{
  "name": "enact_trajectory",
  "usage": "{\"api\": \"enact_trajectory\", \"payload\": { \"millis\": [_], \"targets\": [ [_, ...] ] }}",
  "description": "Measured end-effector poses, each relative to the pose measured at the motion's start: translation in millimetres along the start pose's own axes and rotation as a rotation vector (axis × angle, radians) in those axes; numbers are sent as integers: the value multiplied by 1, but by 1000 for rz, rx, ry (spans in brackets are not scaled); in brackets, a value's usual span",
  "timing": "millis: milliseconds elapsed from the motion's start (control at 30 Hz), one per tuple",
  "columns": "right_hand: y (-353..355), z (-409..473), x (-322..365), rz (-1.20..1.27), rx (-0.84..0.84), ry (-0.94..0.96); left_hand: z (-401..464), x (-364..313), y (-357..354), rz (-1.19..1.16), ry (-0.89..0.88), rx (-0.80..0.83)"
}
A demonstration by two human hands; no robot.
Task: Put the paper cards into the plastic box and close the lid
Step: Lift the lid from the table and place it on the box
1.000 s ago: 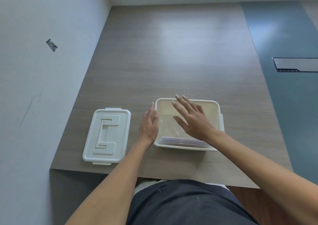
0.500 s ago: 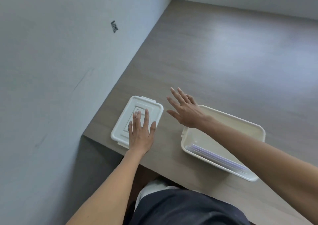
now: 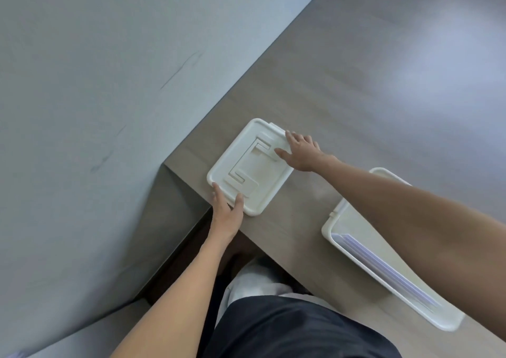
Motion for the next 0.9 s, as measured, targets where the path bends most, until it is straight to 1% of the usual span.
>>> {"api": "enact_trajectory", "payload": {
  "millis": [67,133,200,233,300,367,467,567,700,800,900],
  "targets": [
    [4,1,1,44,-57,-10,1,-1,7,-192,31,-119],
    [12,1,-5,158,-115,-56,-1,5,16,-397,145,-258],
    [18,3,-16,285,-123,-124,0,13,23,-596,237,-373],
    [19,4,-22,335,-114,-169,3,14,24,-683,268,-397],
    [21,3,-37,376,-89,-252,9,13,23,-782,324,-389],
    [26,0,-47,401,-84,-260,15,9,24,-826,344,-382],
    [46,-8,-60,485,-139,-218,26,-7,27,-837,294,-373],
    [75,-23,-72,506,-232,-215,38,-34,31,-765,184,-356],
    [116,-53,-93,542,-338,-220,52,-82,28,-718,65,-291],
    [137,-76,-115,611,-357,-235,64,-114,21,-700,3,-282],
    [155,-112,-152,704,-390,-259,66,-157,-1,-659,-91,-196]
  ]
}}
Point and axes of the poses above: each hand's wrist, its own z-axis towards the middle knuckle, its own y-axis out of the back of the hand, x = y × z, the point moved 10 cm from there along z, towards the middle knuckle, and after that the axes turned 8 degrees about -y, right-handed, at the moved point
